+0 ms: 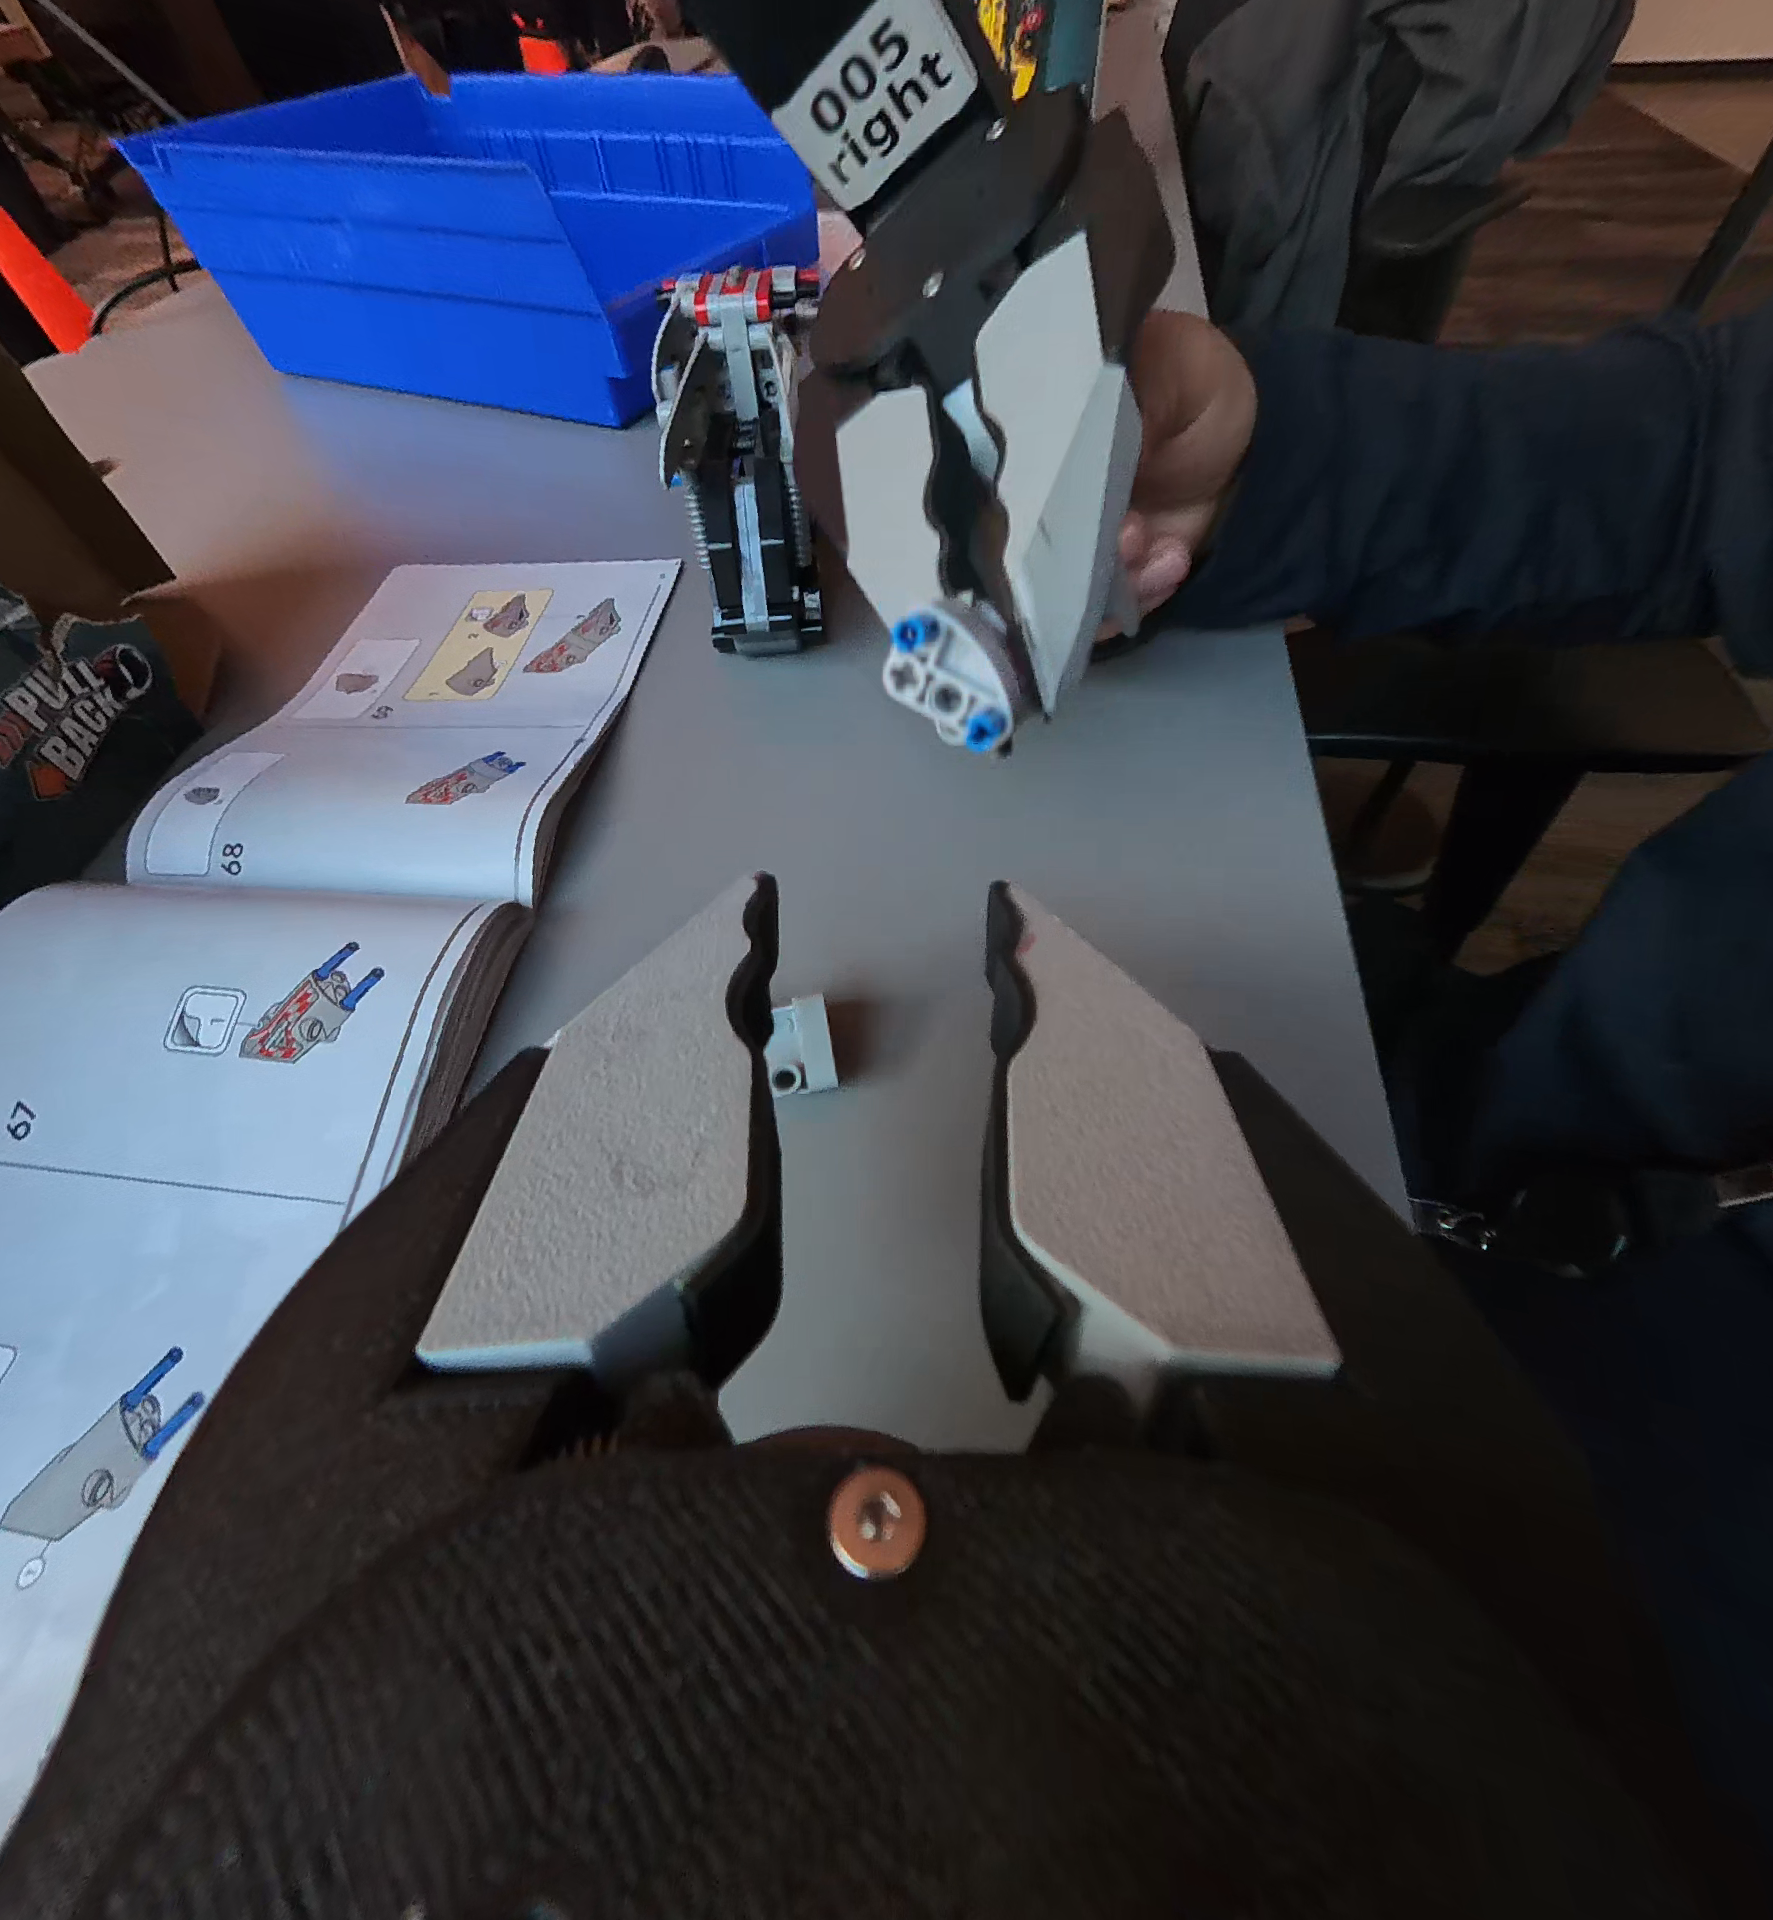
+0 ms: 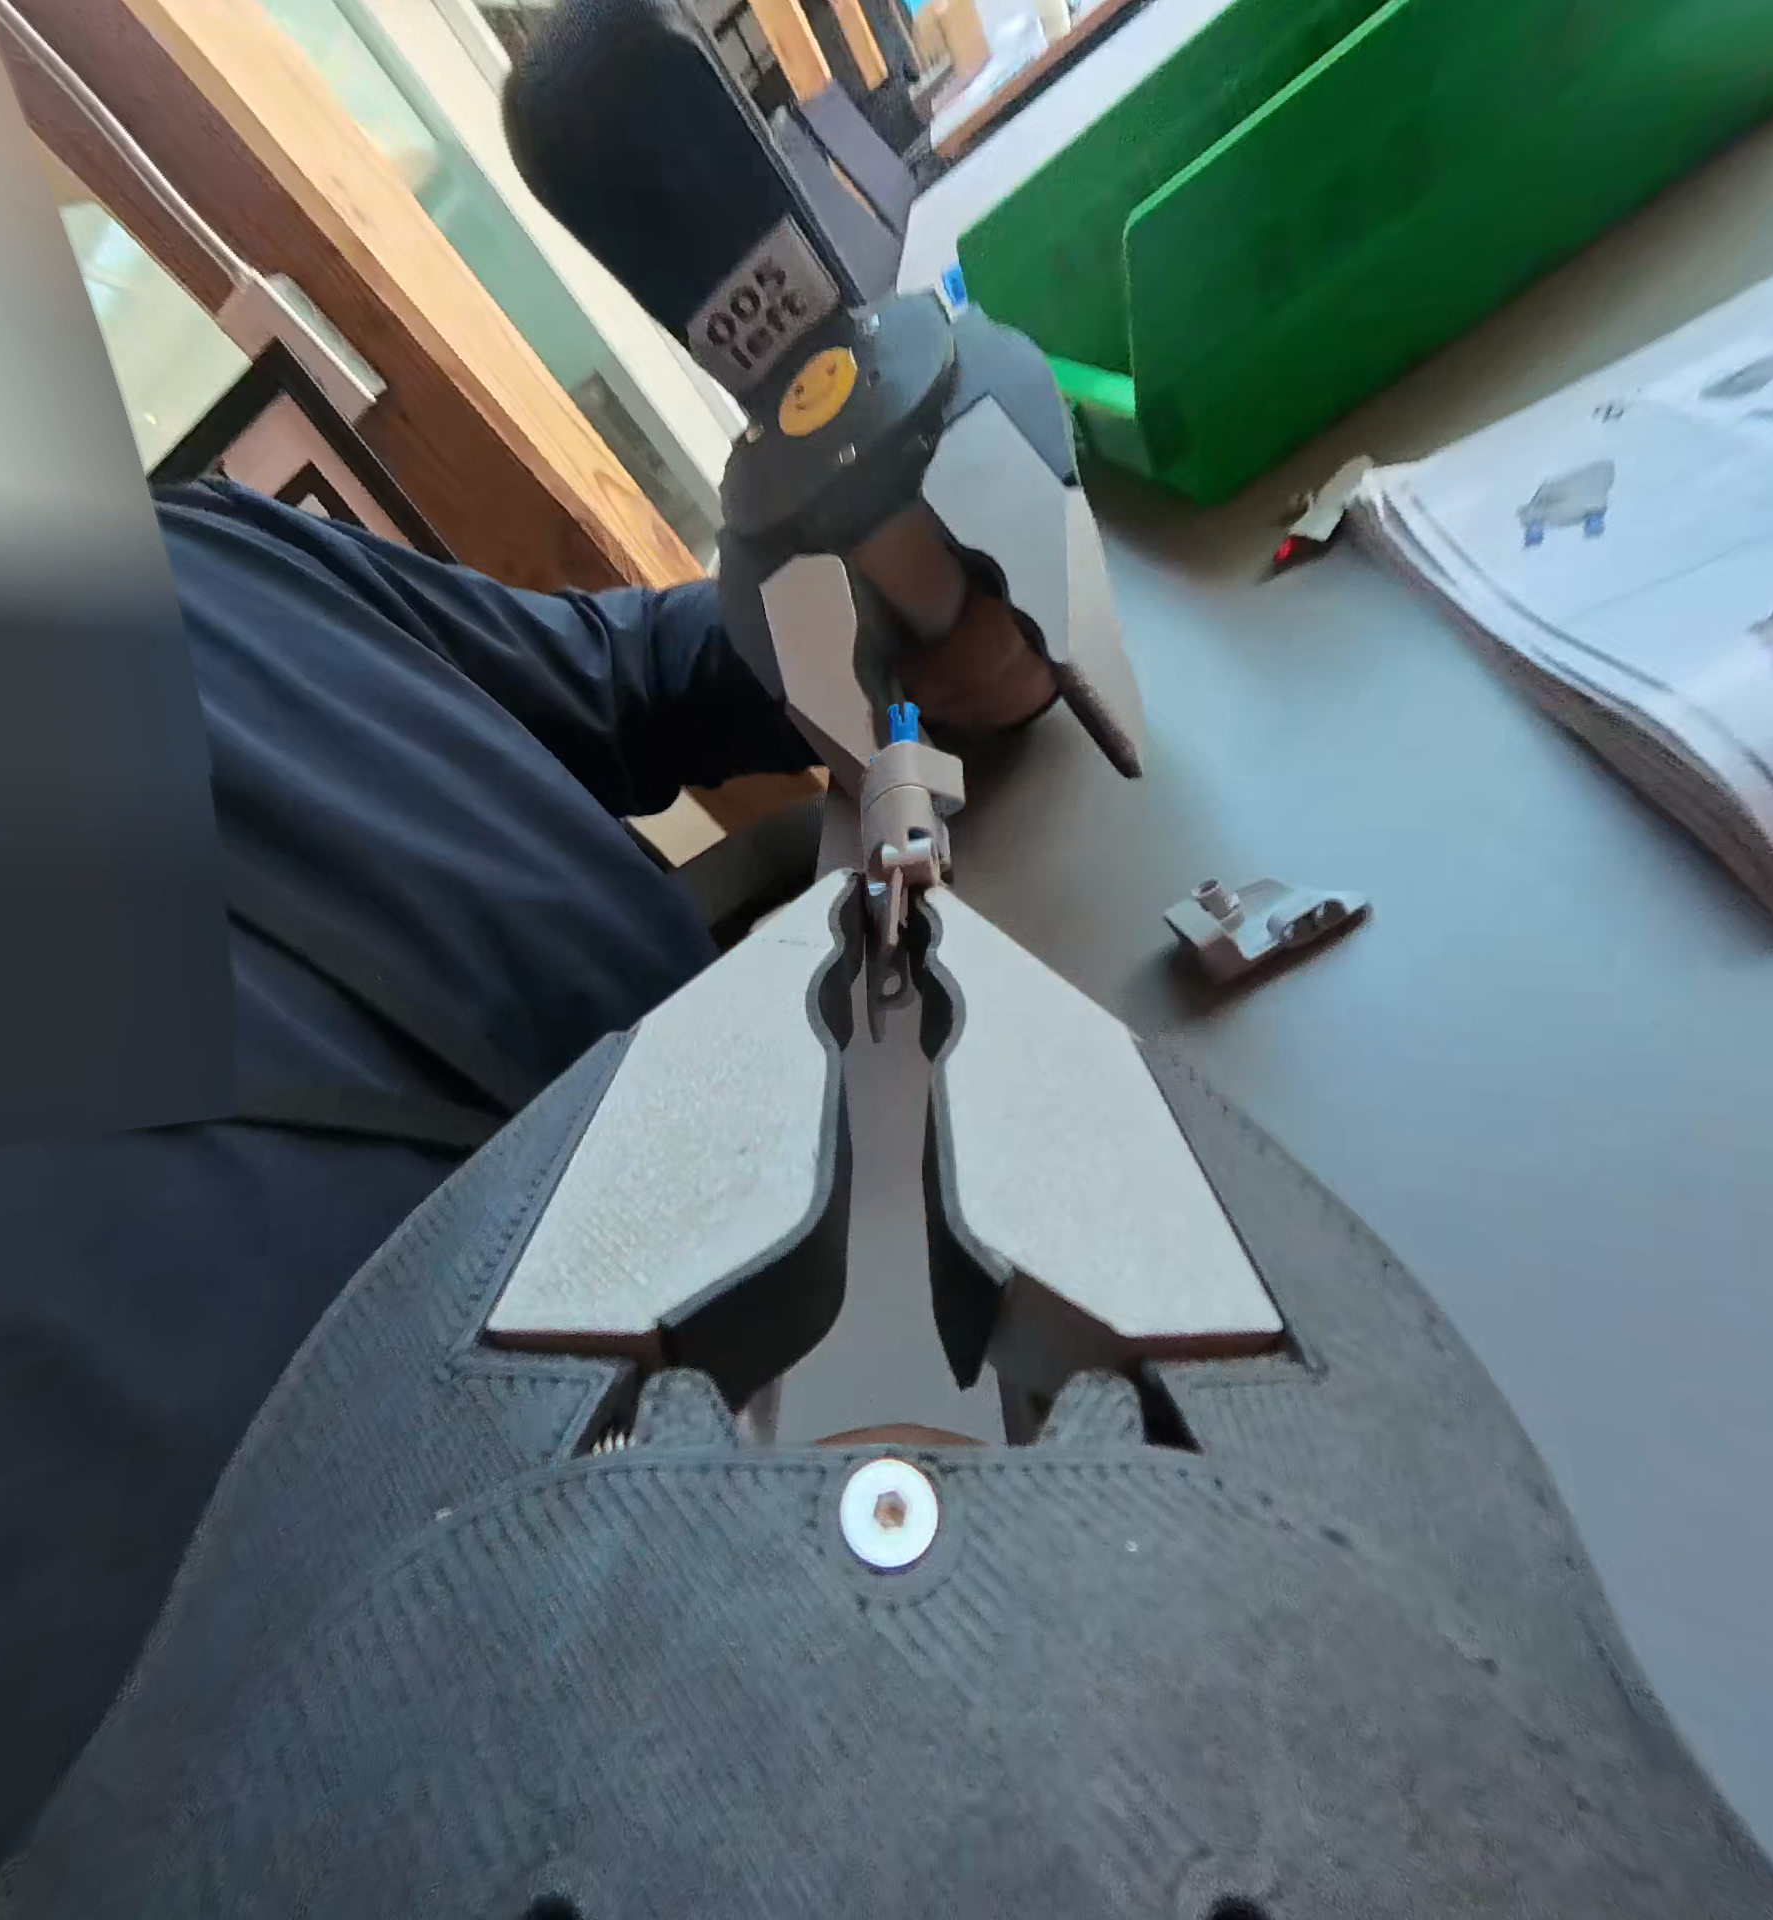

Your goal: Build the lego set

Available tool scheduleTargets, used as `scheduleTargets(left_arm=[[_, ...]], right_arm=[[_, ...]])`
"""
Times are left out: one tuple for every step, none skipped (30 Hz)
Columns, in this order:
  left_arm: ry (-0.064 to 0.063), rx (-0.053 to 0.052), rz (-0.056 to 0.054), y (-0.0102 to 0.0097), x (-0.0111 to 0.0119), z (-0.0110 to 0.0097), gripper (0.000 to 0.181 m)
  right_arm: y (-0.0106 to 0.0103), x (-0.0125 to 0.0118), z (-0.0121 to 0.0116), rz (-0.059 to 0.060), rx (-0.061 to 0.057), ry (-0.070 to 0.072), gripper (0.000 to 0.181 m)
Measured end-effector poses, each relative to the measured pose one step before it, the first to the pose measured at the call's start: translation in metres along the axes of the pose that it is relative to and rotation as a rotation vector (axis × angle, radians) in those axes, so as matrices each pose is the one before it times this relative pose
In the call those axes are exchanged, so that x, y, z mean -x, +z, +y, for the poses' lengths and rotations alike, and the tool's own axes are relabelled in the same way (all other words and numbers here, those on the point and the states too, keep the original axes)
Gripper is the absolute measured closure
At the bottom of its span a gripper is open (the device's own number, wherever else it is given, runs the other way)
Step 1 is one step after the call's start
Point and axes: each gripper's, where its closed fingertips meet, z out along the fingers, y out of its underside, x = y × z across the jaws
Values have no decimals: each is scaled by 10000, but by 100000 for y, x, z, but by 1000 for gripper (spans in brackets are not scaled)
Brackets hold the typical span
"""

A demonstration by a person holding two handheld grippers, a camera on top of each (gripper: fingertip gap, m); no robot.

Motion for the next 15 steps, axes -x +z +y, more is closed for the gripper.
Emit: scheduleTargets(left_arm=[[50,-93,74,-45,-146,-156,143],[35,-96,116,-39,-222,-173,142],[66,-114,152,-21,-307,-203,141],[125,-105,177,7,-415,-189,140],[172,-43,143,69,-402,-92,140],[198,49,94,136,-356,68,140],[233,77,121,162,-434,100,140],[266,58,130,182,-489,86,140],[264,66,50,193,-356,101,140],[236,105,12,200,-282,157,140],[192,118,67,191,-304,178,142],[172,133,71,142,-289,147,147],[158,77,26,91,-188,76,155],[151,53,-15,50,-100,61,160],[130,88,18,72,-118,117,160]], right_arm=[[197,-32,395,61,247,17,177],[166,-45,439,63,264,-30,177],[143,-102,475,74,271,4,177],[125,-134,483,49,253,102,177],[128,-12,416,-58,202,139,177],[132,141,346,-157,142,102,177],[143,86,315,-118,133,108,177],[142,-87,322,-20,154,156,177],[151,-55,233,-40,121,126,177],[178,83,166,-107,80,57,177],[185,61,184,-73,93,37,177],[175,8,207,-17,103,12,177],[159,91,227,-44,95,-30,177],[114,75,189,-28,71,-36,177],[57,-35,150,48,40,-37,177]])
